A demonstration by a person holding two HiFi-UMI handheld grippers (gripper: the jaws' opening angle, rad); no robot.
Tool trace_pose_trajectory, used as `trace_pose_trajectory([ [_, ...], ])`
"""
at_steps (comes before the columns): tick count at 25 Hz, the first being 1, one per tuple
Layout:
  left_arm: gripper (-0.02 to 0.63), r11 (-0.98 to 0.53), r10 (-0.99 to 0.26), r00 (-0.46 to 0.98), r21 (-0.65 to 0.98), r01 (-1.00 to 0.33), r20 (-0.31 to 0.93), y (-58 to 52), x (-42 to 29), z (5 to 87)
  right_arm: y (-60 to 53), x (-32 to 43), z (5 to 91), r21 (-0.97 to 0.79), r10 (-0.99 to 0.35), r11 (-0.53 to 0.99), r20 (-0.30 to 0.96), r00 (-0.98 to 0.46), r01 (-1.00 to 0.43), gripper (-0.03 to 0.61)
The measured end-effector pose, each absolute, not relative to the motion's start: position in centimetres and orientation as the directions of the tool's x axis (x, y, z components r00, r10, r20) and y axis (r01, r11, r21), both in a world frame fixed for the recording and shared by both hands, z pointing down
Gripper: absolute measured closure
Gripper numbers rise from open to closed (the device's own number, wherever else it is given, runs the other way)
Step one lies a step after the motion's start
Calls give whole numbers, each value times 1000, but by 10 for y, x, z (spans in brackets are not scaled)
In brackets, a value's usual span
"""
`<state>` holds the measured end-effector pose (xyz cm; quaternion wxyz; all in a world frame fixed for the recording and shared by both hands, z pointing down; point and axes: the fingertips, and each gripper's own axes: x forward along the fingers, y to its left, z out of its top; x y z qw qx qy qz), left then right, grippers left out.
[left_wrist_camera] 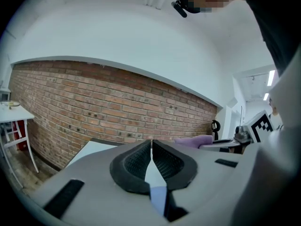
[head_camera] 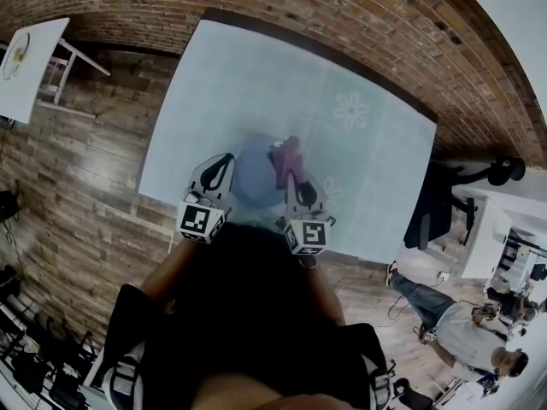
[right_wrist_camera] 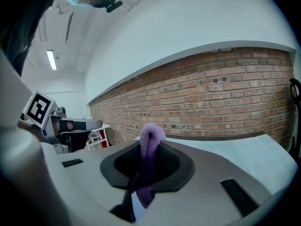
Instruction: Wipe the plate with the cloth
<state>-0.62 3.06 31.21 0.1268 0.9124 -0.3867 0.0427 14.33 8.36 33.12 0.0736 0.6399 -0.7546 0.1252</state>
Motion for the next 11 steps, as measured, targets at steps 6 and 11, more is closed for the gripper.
trace_pose_trajectory([
  [6,572,-667,-698,696,202,-718,167,33,-6,311,84,143,329,-97,-950,152,259,-172,-984,503],
  [11,572,-665,-697,698,219,-715,165,37,-9,311,89,138,327,-95,-948,161,262,-180,-982,503],
])
